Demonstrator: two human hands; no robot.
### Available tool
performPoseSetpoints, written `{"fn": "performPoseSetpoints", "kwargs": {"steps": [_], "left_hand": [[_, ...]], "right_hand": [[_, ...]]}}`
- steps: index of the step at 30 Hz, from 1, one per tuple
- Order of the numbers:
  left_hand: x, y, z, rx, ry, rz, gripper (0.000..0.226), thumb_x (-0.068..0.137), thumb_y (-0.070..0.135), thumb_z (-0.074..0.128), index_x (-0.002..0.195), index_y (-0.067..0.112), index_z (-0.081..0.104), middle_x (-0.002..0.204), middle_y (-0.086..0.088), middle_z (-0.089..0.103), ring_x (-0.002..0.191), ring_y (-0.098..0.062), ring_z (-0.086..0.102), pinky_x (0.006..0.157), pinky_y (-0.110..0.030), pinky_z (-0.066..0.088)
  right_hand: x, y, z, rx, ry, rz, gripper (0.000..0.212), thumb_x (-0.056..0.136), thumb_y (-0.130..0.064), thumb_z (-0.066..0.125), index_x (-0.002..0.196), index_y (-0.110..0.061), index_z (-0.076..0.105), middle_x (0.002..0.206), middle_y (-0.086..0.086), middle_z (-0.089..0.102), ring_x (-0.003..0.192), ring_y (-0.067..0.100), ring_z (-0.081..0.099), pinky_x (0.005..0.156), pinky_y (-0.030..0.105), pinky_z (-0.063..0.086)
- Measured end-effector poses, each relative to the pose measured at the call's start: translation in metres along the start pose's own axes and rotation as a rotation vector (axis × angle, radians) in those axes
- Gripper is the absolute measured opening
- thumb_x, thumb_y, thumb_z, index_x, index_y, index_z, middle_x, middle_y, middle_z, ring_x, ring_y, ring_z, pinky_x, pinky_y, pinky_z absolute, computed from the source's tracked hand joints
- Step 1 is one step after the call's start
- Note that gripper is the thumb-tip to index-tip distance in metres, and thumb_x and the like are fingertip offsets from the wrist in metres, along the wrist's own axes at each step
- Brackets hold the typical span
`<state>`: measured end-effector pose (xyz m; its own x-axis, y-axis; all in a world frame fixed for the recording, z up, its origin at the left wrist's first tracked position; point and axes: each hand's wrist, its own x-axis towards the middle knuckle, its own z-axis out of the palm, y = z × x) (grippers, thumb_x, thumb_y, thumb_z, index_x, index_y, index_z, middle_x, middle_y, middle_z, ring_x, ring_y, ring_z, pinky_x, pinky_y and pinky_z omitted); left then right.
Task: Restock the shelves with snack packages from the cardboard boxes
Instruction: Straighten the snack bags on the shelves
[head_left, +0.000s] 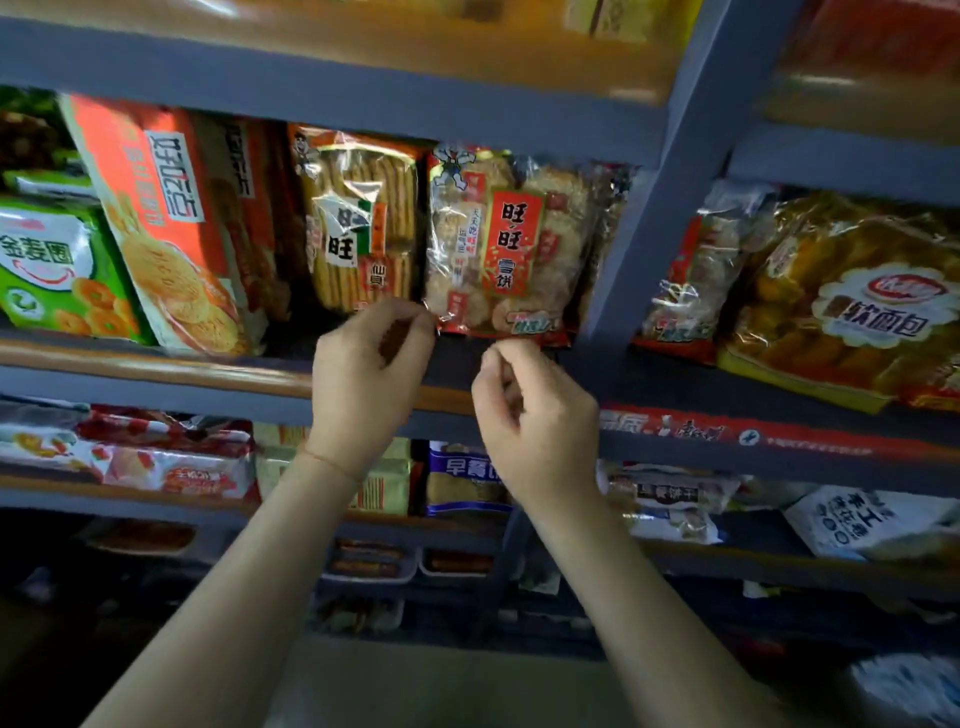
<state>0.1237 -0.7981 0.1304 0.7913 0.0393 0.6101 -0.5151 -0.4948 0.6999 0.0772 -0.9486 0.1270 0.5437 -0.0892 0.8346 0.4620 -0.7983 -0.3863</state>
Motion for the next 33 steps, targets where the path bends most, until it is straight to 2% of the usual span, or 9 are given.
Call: {"fn": "performPoseSetpoints", "kwargs": {"steps": [5,10,14,17,20,24,27,30,33], "left_hand": [[-0.011,0.044,0.031,-0.263,-0.177,-0.020,0.011,0.096,0.028,0.058,0.093,0.027,0.069,0.078,0.008,0.070,0.070,-0.015,0.069,0.066,-0.043,0.058],[-0.024,0.073,0.059,-0.399,-0.321,0.029,0.014,0.100,0.016,0.060,0.095,0.024,0.070,0.074,0.006,0.070,0.064,-0.012,0.066,0.061,-0.036,0.057],[-0.046,0.092,0.084,-0.472,-0.409,0.021,0.015,0.099,0.016,0.060,0.094,0.021,0.073,0.073,0.019,0.066,0.066,-0.005,0.065,0.062,-0.028,0.054],[-0.053,0.110,0.098,-0.498,-0.517,-0.001,0.016,0.099,0.020,0.059,0.095,0.021,0.074,0.077,0.013,0.070,0.069,-0.011,0.068,0.066,-0.039,0.059],[-0.047,0.130,0.113,-0.472,-0.615,-0.054,0.016,0.101,0.015,0.059,0.096,0.022,0.072,0.080,0.003,0.072,0.067,-0.015,0.069,0.070,-0.037,0.059],[-0.027,0.136,0.147,-0.367,-0.531,-0.118,0.017,0.099,0.015,0.060,0.100,0.029,0.070,0.090,0.003,0.073,0.080,-0.019,0.069,0.077,-0.037,0.057],[-0.009,0.139,0.176,-0.295,-0.397,-0.183,0.023,0.098,0.018,0.062,0.118,0.028,0.066,0.095,0.011,0.065,0.088,-0.020,0.065,0.078,-0.033,0.054],[0.010,0.131,0.211,-0.089,-0.286,-0.315,0.054,0.095,0.030,0.065,0.145,0.020,0.049,0.139,-0.006,0.048,0.131,-0.029,0.047,0.103,-0.037,0.043],[0.022,0.118,0.239,0.062,-0.272,-0.451,0.071,0.093,0.041,0.064,0.154,0.024,0.031,0.153,-0.010,0.032,0.140,-0.035,0.033,0.104,-0.040,0.037]], "right_hand": [[0.000,0.027,-0.051,0.036,0.159,0.244,0.023,0.097,-0.015,0.053,0.079,-0.005,0.065,0.054,-0.007,0.046,0.045,0.007,0.039,0.045,0.017,0.028],[-0.009,0.052,-0.101,0.068,0.082,0.656,0.021,0.099,-0.018,0.053,0.082,-0.013,0.065,0.057,0.010,0.055,0.050,0.023,0.051,0.047,0.036,0.037],[-0.007,0.070,-0.121,0.035,-0.053,0.776,0.024,0.098,-0.011,0.055,0.083,-0.026,0.065,0.078,0.000,0.067,0.074,0.024,0.066,0.068,0.043,0.053],[0.002,0.087,-0.131,0.127,-0.032,0.853,0.022,0.098,-0.013,0.057,0.086,-0.027,0.068,0.089,-0.002,0.070,0.087,0.022,0.069,0.083,0.049,0.057],[0.018,0.110,-0.138,0.248,-0.003,0.903,0.020,0.096,-0.013,0.057,0.088,-0.028,0.067,0.097,-0.001,0.070,0.097,0.021,0.068,0.092,0.047,0.055],[0.044,0.146,-0.136,0.359,-0.115,0.857,0.015,0.095,-0.012,0.058,0.102,-0.023,0.066,0.107,-0.001,0.068,0.104,0.018,0.064,0.094,0.038,0.051],[0.059,0.170,-0.125,0.448,-0.268,0.790,0.033,0.095,-0.008,0.059,0.127,-0.014,0.059,0.116,0.000,0.065,0.108,0.016,0.061,0.092,0.030,0.047],[0.065,0.186,-0.120,0.389,-0.384,0.680,0.037,0.094,-0.006,0.060,0.129,-0.017,0.054,0.120,0.003,0.064,0.106,0.016,0.060,0.085,0.023,0.043],[0.069,0.199,-0.126,0.297,-0.455,0.652,0.044,0.093,-0.014,0.060,0.135,-0.014,0.048,0.124,0.001,0.060,0.110,0.020,0.059,0.081,0.024,0.041]]}}
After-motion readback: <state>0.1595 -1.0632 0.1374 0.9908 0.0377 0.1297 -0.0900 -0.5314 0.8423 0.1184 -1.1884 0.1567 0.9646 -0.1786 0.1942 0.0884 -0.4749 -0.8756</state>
